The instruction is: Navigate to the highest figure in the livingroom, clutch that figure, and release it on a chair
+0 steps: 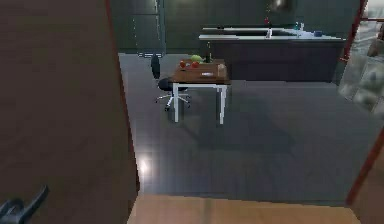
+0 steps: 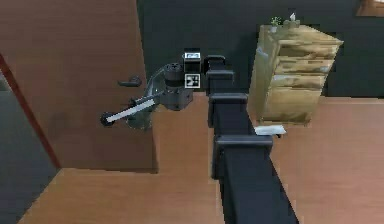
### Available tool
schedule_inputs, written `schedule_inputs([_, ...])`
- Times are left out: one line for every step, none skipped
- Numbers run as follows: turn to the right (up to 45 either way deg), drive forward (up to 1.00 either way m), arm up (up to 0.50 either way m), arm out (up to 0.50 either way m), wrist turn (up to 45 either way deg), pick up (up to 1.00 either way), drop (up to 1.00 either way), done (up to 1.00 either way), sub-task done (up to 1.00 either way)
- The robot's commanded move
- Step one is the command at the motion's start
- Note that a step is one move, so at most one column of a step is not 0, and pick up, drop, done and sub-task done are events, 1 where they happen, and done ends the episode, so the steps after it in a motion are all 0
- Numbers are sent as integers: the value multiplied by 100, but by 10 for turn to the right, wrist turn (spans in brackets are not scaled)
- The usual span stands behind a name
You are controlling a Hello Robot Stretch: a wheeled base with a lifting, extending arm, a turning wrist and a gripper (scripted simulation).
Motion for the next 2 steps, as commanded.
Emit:
schedule_inputs([0, 100, 0, 0, 0, 0, 0, 0, 0])
schedule_inputs([60, 0, 0, 0, 0, 0, 0, 0, 0])
